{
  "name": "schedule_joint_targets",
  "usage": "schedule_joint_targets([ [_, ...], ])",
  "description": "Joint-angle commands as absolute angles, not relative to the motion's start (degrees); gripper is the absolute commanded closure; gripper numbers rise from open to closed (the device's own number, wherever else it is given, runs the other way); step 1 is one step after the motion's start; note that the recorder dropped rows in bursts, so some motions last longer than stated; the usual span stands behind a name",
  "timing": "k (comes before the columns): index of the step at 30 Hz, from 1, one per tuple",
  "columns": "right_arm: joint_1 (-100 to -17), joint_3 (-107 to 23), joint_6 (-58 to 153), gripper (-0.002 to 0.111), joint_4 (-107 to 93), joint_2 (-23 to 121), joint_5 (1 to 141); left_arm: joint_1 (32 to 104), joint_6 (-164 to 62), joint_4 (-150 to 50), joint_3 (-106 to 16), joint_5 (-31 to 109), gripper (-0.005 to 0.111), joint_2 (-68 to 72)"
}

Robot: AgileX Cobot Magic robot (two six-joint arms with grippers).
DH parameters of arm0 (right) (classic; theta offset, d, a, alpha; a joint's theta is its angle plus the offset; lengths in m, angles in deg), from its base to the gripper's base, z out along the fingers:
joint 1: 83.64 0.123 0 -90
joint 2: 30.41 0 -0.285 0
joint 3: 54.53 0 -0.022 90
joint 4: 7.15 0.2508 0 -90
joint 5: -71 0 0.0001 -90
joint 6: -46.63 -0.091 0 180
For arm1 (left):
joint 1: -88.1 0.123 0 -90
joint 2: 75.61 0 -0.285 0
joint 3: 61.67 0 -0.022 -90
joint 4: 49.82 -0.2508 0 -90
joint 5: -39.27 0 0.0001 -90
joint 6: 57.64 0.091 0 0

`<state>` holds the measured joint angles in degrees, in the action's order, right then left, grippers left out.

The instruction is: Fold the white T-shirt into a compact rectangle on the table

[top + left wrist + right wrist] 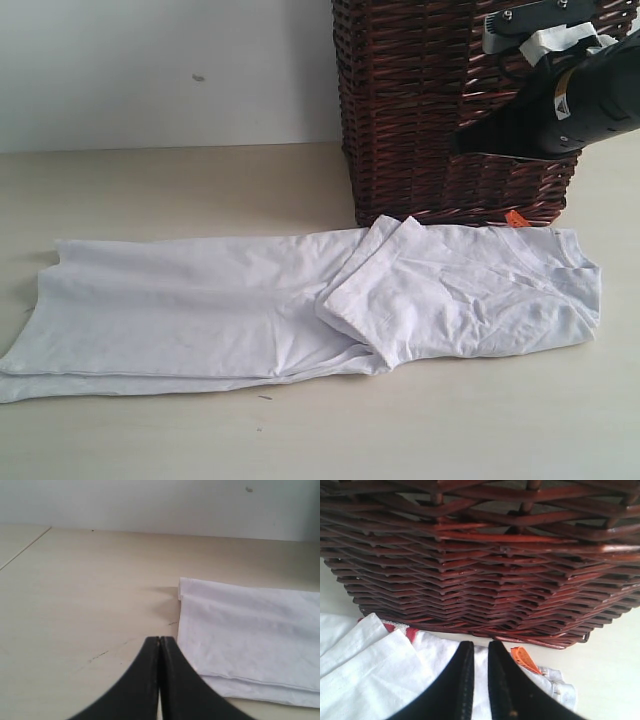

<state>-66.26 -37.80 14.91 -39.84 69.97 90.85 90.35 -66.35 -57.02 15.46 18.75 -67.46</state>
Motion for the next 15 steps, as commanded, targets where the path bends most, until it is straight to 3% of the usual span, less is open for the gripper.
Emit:
schedule_joint_targets([
  [1, -66.4, -37.7, 15.0, 0.097, -40.3, 69.5, 90.2, 90.4, -66.5, -57.3, 15.5, 18.9, 0.107, -67.8],
  [10, -66.4, -37.7, 15.0, 0.097, -39.8, 69.5, 89.4, 90.4, -66.5, -57.3, 15.5, 18.9, 0.107, -67.8],
  [15, -66.5, -37.7, 17.7, 0.097, -34.9, 70.6, 95.6, 90.4, -66.5, -57.3, 15.5, 18.9, 0.107, -67.8],
])
